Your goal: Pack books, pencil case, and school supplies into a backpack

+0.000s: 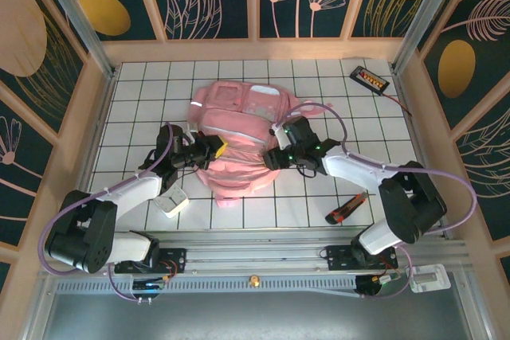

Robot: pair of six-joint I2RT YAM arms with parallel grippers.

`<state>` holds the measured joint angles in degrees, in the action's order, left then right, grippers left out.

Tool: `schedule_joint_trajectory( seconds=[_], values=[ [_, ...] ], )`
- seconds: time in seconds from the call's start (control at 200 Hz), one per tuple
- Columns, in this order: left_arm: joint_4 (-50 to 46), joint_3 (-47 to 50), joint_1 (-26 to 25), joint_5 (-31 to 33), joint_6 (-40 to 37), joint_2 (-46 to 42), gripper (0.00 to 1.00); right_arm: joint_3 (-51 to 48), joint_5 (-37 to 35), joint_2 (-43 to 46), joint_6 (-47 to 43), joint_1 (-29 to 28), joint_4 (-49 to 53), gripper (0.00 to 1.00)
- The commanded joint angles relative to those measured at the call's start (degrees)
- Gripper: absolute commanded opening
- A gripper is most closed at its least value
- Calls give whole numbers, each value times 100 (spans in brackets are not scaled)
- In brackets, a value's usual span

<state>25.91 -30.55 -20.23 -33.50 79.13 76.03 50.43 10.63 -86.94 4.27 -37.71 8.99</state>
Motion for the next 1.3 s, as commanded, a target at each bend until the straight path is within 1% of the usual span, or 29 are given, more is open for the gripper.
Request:
schedule_joint_trajectory(
  seconds=[0.0, 0.095, 0.17, 0.275, 0.33, 0.485, 0.761, 0.946, 1.161, 1.186, 1.261, 1.281, 1.296],
  values=[
    [585, -170, 54, -213, 202, -71, 0, 232, -53, -244, -203, -42, -124, 51],
    [582, -154, 54, -208, 199, -84, 0, 308, -85, -355, -216, -99, -140, 47],
    [583, -145, 50, -197, 203, -96, 0, 324, -161, -390, -225, -161, -137, 41],
    [536, -151, 63, -190, 171, -114, 0, 288, -290, -371, -206, -217, -107, 12],
    [437, -186, 63, -187, 104, -128, 0, 235, -407, -314, -198, -227, -72, 0],
    [197, -168, 106, -174, -81, -211, 0, 107, -823, -127, -124, -143, 138, 0],
    [139, -5, 188, -224, -210, -211, 0, 104, -1025, 182, 58, 310, 387, 0],
    [123, -9, 219, -249, -283, -186, 0, 204, -936, 144, 161, 566, 440, 0],
    [360, 103, 212, -346, -246, -135, 0, 532, -707, -269, 233, 604, 329, 0],
    [455, 130, 215, -378, -210, -126, 0, 590, -668, -304, 265, 603, 352, 7],
    [659, 85, 217, -533, -201, -89, 0, 656, -523, -251, 395, 600, 345, 39],
    [627, 48, 213, -564, -250, -100, 6, 638, -504, -191, 440, 599, 335, 47],
    [554, 15, 214, -562, -305, -126, 13, 632, -494, -133, 466, 602, 324, 54]
  ],
)
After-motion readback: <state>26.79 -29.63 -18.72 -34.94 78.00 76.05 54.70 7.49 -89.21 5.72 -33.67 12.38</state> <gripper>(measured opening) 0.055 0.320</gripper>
